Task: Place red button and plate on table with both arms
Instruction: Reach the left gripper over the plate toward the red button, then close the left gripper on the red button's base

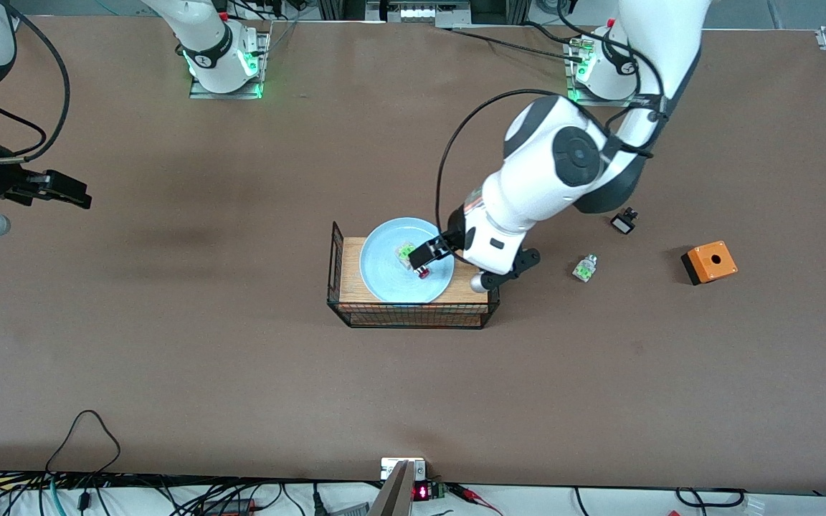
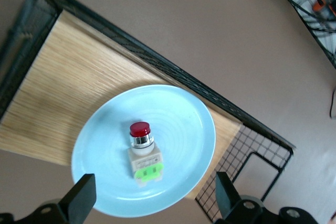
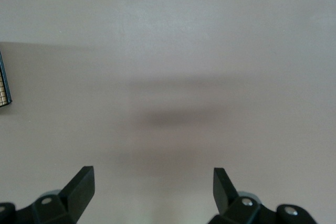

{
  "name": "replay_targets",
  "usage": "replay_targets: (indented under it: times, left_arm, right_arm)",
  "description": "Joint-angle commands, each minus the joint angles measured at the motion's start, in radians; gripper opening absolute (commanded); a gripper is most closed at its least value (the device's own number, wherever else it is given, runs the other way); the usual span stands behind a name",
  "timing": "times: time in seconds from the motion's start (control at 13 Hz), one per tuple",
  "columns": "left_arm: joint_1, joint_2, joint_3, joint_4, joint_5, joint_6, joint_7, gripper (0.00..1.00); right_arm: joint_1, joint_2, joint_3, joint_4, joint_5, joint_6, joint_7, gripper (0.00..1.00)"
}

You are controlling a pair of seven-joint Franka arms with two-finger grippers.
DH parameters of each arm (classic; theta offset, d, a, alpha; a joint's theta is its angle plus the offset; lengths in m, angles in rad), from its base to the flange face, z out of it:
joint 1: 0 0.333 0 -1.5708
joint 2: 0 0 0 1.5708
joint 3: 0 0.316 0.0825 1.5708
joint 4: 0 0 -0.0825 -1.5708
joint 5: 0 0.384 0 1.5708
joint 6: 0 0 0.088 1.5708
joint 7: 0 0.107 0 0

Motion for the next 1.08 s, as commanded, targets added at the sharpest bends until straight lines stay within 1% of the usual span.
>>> replay_targets:
  times: [0.0,0.08,0.15,0.46,0.69,0.85,0.92,1.0]
  left_arm:
    - [-0.069,0.052,0.012,0.046,0.166,0.014,-0.237,1.0]
    - [-0.077,0.056,0.011,0.044,0.238,0.014,-0.253,1.0]
    - [-0.079,0.058,0.009,0.044,0.266,0.013,-0.262,1.0]
    - [-0.102,0.084,0.011,0.044,0.282,0.011,-0.281,1.0]
    - [-0.125,0.125,0.014,0.053,0.28,0.017,-0.281,1.0]
    - [-0.138,0.136,0.015,0.066,0.282,0.017,-0.281,1.0]
    - [-0.138,0.135,0.015,0.066,0.295,0.017,-0.281,0.98]
    - [-0.137,0.135,0.015,0.066,0.323,0.017,-0.281,0.89]
  right_arm:
    - [0.0,0.008,0.004,0.012,0.006,0.016,0.011,1.0]
    - [0.0,0.009,0.004,0.012,0.006,0.017,0.011,1.0]
    - [0.0,0.011,0.004,0.012,0.009,0.023,0.011,1.0]
    - [-0.011,0.019,0.004,0.012,0.052,0.023,0.011,1.0]
    - [-0.011,0.019,0.002,0.012,0.053,0.023,0.011,1.0]
    - [-0.009,0.019,0.002,0.012,0.052,0.023,0.011,1.0]
    - [-0.011,0.019,0.002,0.012,0.052,0.023,0.013,1.0]
    - [-0.011,0.019,0.002,0.01,0.052,0.023,0.013,1.0]
